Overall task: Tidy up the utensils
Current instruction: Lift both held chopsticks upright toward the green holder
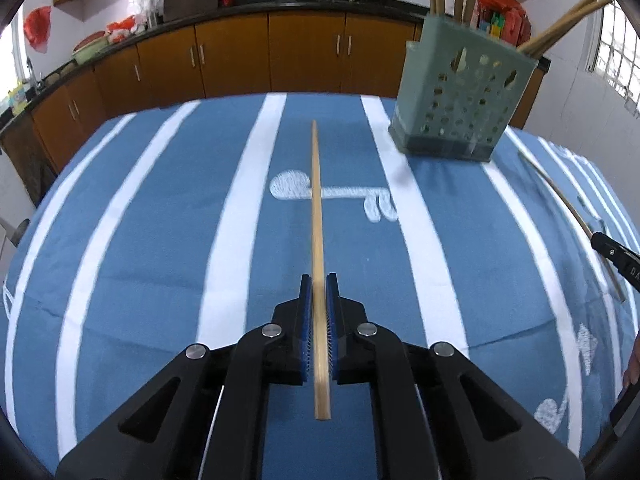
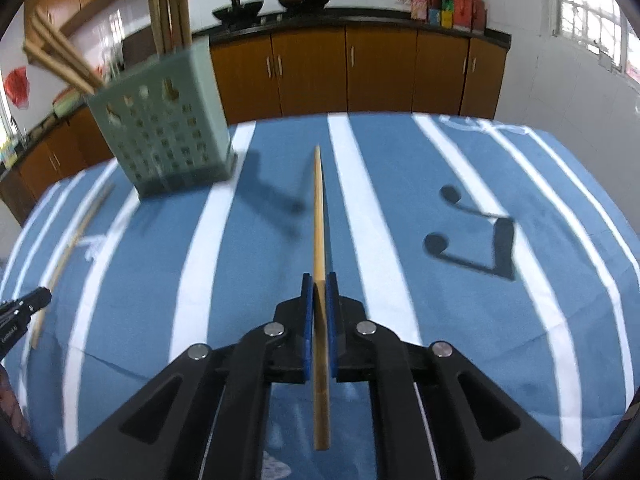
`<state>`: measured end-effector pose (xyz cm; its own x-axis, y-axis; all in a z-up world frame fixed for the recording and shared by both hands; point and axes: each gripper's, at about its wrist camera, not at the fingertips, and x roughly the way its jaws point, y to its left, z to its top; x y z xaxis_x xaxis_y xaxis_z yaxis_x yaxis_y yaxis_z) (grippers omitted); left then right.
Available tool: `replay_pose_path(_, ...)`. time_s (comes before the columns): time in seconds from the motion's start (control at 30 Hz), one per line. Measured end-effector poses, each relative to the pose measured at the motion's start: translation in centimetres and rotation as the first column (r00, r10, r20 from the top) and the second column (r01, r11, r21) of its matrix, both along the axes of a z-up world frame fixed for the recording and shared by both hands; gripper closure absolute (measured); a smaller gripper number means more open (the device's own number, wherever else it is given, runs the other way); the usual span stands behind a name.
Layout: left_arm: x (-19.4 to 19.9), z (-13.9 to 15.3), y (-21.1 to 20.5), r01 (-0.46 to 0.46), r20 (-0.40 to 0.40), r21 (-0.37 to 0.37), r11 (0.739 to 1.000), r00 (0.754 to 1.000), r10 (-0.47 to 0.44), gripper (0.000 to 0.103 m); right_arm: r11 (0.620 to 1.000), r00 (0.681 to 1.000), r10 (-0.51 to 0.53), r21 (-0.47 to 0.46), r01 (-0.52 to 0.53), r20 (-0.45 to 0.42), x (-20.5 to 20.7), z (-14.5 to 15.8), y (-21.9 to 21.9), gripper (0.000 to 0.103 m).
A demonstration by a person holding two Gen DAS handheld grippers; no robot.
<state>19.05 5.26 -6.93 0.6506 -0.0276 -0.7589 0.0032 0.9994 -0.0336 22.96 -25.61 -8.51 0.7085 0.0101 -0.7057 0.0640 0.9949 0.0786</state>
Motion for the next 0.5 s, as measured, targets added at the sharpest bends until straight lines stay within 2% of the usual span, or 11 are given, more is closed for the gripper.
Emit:
replay_pose_path(0.33,-1.4,4.9,0.8,0.019,0.138,-0.047,0.999,0.990,-0.013,0.096,1.000,0.988,-0.014,0.024,0.011,0.151,-2.2,5.3,-1.1,0.096)
replay_pose_path(0.5,-1.5,5.6,0.9,0.020,0.158,-0.054,0.998,0.987,-0.011,0.097,0.999,0.982,-0.013,0.031,0.007,0.188,-2.6,6.7,-1.1,0.096)
